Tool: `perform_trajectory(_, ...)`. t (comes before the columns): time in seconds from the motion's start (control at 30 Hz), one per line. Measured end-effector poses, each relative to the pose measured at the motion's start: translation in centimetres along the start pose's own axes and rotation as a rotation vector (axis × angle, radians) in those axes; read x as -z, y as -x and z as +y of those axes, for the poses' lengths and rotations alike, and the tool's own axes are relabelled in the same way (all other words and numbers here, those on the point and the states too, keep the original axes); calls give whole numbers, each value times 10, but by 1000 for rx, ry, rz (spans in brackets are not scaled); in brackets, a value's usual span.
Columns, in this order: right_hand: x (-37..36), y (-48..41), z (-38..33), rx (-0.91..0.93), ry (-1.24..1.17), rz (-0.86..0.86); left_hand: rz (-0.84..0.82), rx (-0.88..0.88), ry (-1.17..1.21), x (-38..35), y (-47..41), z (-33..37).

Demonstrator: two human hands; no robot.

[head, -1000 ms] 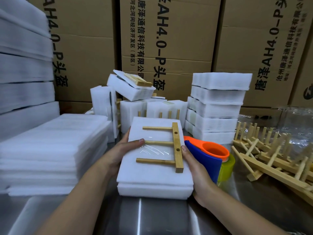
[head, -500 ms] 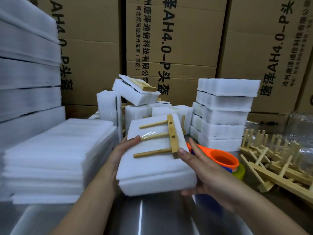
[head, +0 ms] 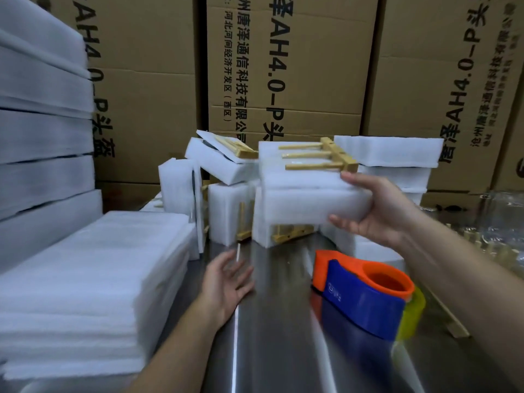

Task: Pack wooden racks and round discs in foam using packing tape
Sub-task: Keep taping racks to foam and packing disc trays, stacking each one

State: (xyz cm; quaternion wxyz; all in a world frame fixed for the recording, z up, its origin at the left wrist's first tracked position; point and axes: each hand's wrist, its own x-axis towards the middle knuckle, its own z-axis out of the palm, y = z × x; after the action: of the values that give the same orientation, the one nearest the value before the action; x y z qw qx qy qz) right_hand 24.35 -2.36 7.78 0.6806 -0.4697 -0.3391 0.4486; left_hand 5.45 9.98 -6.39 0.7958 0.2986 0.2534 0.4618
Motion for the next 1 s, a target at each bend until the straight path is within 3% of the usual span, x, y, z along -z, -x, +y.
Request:
perform_trajectory(0.2,-35,-108,-14,-8,-74,145,-75,130,-105,8,-25,0)
perform_trajectory(0.4,-53,-184,6,32,-30,167,-131,167,-211,8,-30,0)
perform_trajectory(0.47,-53,-196,21,38,182,190,-138,167,-223,8,-29,0)
perform_trajectory(0.57,-42,-205,33,135,907,337,-140,158,-230,7,-29,0)
perform_trajectory(0.63,-33,-205,33,137,1147,372,-145,149,-239,6,-29,0)
perform_trajectory(0.73,-22,-202,35,116,1257,286,-146,141,-245,6,-28,0)
perform_trajectory(0.9,-5,-184,34,2,1238,76,-140,140,-241,9,-30,1)
perform_trajectory(1.0,9,-172,32,220,1356,144,-148,142,-234,11,-31,1)
